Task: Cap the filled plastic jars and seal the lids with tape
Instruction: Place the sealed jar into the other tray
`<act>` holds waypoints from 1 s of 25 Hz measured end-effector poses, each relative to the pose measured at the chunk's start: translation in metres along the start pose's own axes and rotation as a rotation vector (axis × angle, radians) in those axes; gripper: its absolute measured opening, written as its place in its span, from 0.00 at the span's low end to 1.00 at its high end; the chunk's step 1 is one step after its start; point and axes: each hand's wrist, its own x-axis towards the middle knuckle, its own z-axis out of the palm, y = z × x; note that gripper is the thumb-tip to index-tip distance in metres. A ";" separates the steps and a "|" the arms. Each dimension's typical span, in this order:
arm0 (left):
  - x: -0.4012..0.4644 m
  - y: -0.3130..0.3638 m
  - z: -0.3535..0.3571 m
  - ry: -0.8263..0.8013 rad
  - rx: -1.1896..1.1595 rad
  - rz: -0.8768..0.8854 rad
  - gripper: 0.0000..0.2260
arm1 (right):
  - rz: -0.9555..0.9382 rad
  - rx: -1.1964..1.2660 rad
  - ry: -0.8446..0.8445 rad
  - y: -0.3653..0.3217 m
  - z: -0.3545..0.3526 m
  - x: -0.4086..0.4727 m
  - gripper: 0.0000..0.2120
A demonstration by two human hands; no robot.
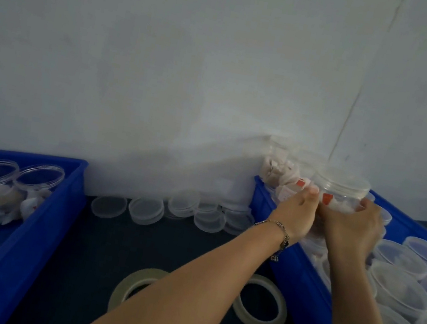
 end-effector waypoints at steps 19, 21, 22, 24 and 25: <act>-0.094 -0.055 -0.114 0.342 -0.061 0.092 0.13 | -0.363 0.323 -0.150 -0.064 0.052 -0.145 0.21; -0.134 -0.069 -0.158 0.585 -0.023 0.052 0.10 | -0.374 0.329 -0.330 -0.083 0.070 -0.193 0.20; -0.154 -0.075 -0.181 0.703 -0.005 0.018 0.08 | -0.391 0.350 -0.410 -0.092 0.077 -0.217 0.19; -0.198 -0.086 -0.230 0.863 0.055 -0.045 0.06 | -0.415 0.391 -0.558 -0.114 0.090 -0.266 0.18; -0.220 -0.092 -0.252 0.896 0.098 -0.083 0.06 | -0.424 0.397 -0.623 -0.124 0.096 -0.288 0.18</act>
